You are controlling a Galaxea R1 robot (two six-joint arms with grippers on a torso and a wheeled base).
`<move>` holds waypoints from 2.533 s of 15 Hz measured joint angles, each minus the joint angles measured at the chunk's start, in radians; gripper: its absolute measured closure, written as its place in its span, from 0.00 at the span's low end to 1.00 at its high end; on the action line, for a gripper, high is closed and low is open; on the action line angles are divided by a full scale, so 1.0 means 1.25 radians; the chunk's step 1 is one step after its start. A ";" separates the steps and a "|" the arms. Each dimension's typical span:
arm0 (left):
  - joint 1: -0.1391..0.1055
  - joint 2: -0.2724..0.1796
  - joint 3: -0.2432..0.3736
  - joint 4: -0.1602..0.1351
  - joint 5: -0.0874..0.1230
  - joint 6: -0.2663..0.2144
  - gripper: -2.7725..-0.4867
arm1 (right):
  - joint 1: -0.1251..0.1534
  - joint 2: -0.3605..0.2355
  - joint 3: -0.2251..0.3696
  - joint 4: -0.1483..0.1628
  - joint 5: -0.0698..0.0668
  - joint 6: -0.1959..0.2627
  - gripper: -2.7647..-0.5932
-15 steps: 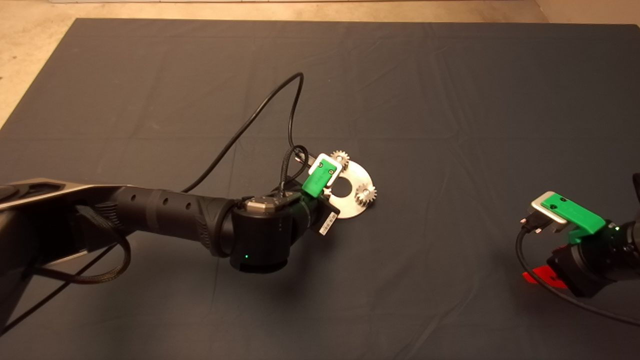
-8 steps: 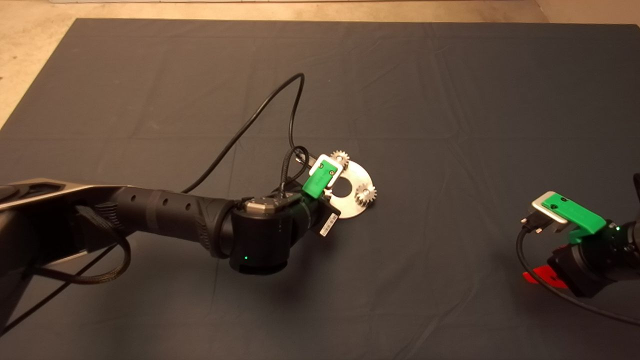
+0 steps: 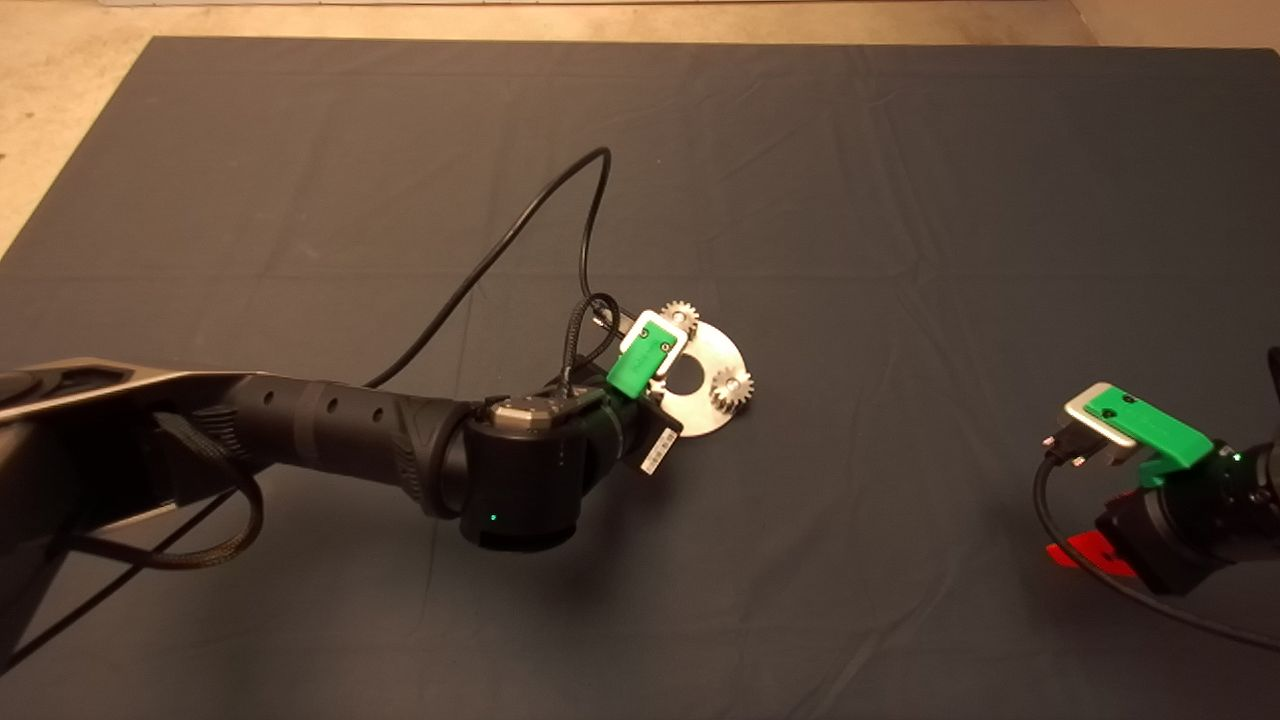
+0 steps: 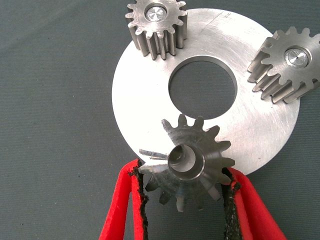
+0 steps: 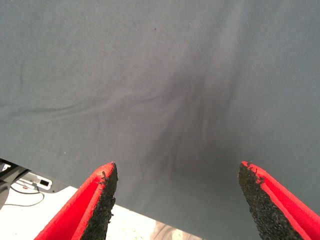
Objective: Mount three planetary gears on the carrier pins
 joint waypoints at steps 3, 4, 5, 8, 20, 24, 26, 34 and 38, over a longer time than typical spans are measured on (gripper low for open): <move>0.000 0.001 0.000 0.000 0.000 0.000 0.93 | 0.000 -0.005 0.000 0.000 0.000 -0.001 0.45; 0.000 0.002 0.000 0.000 0.000 0.000 0.93 | 0.000 -0.006 0.000 0.000 0.000 -0.001 0.45; 0.000 0.003 0.000 0.000 0.000 0.000 0.93 | 0.000 -0.006 0.000 0.000 0.000 -0.001 0.45; 0.000 0.003 0.000 0.000 0.000 0.000 0.93 | 0.000 -0.008 0.000 0.000 0.000 -0.001 0.45; -0.001 0.003 -0.009 0.004 -0.005 0.021 0.93 | 0.000 -0.010 0.000 0.000 0.000 -0.001 0.45; -0.001 0.002 -0.013 0.012 -0.006 0.022 0.93 | 0.000 -0.010 0.000 0.000 0.000 -0.001 0.45; -0.001 0.002 -0.017 0.017 -0.006 0.022 0.93 | 0.000 -0.010 0.000 0.000 0.000 -0.001 0.45; 0.000 0.000 -0.018 0.022 -0.008 0.029 0.93 | 0.000 -0.010 0.000 0.000 0.000 -0.001 0.45; 0.004 0.002 -0.018 0.030 -0.008 0.031 0.93 | 0.000 -0.010 0.000 0.000 0.000 -0.001 0.45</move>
